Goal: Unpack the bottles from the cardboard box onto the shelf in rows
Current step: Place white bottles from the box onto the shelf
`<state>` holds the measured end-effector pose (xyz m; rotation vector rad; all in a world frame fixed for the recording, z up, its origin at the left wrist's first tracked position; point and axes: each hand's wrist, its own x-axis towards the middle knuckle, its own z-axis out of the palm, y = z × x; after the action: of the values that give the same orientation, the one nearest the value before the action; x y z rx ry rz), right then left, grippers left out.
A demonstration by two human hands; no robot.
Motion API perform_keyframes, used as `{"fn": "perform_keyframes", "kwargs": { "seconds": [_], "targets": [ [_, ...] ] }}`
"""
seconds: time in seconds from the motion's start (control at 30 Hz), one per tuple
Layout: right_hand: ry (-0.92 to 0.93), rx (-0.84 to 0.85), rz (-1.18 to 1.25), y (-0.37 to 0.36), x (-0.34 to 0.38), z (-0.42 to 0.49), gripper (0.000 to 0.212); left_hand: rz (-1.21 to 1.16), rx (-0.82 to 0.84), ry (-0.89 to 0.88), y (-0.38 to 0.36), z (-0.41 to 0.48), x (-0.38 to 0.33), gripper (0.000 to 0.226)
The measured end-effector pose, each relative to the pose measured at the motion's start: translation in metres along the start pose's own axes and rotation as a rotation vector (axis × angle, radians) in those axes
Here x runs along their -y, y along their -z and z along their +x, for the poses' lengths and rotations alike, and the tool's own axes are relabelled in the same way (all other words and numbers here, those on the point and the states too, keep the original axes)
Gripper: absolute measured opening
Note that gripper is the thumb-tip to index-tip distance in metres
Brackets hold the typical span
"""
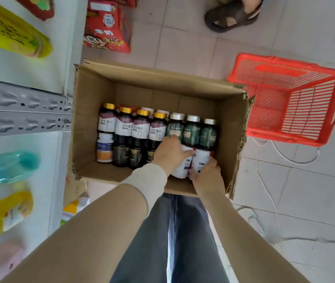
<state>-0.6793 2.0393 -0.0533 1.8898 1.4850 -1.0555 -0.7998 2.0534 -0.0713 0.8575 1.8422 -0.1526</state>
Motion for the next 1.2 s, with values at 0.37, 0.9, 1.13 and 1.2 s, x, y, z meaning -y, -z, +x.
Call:
{"fn": "perform_keyframes", "kwargs": {
  "seconds": [0.37,0.9,1.13,1.2],
  "targets": [
    [0.002,-0.016,0.179,0.016,-0.008,-0.015,0.063,-0.449,0.021,-0.061,0.013,-0.032,0.028,0.036],
    [0.745,0.459,0.302,0.106,-0.014,-0.207,0.078,-1.379,-0.669,-0.302,0.069,-0.331,0.057,0.014],
    [1.155,0.615,0.113,0.135,0.033,-0.348,0.032,-1.445,-0.917,-0.500,0.093,-0.493,0.087,0.018],
    [1.258,0.647,0.068,0.137,0.054,-0.389,0.030,-1.384,-1.017,-0.528,0.102,-0.539,0.096,0.020]
  ]
}}
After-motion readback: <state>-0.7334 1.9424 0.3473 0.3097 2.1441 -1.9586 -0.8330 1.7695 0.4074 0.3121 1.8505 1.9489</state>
